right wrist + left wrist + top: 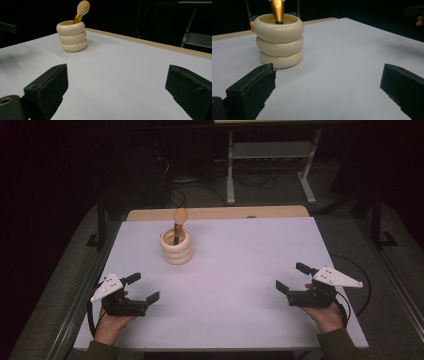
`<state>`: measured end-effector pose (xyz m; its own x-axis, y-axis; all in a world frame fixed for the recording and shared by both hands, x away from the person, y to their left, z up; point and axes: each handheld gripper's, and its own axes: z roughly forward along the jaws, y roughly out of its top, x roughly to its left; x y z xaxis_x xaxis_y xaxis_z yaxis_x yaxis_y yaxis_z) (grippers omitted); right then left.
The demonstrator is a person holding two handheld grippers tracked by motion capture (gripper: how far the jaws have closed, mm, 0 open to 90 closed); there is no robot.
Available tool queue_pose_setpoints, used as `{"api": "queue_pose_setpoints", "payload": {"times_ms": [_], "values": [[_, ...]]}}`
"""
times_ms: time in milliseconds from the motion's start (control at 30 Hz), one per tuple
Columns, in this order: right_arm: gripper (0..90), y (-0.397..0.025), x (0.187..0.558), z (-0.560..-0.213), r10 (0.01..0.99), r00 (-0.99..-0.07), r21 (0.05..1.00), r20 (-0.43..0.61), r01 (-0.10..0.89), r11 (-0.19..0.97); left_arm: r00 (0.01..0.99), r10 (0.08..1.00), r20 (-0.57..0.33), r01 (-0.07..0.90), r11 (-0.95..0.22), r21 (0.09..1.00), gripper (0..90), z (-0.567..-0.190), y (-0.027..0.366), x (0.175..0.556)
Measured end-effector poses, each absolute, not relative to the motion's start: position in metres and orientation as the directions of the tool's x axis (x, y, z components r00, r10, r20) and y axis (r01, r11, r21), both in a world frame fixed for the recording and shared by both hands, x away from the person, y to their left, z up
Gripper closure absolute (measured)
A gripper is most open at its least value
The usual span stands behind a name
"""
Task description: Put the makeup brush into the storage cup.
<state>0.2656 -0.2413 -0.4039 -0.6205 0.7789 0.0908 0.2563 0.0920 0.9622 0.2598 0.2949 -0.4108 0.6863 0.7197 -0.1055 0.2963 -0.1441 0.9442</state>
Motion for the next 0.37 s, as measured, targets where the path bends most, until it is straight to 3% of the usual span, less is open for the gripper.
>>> {"api": "queue_pose_setpoints", "payload": {"times_ms": [367], "values": [[3.8, -0.2415, 0.2651, -0.4047, 0.778, -0.623, 0.963, 0.087, 0.254, 0.095, 0.697, 0.710, -0.097, 0.297, -0.163, 0.941, 0.0, -0.4114, 0.2931, 0.2594]]}}
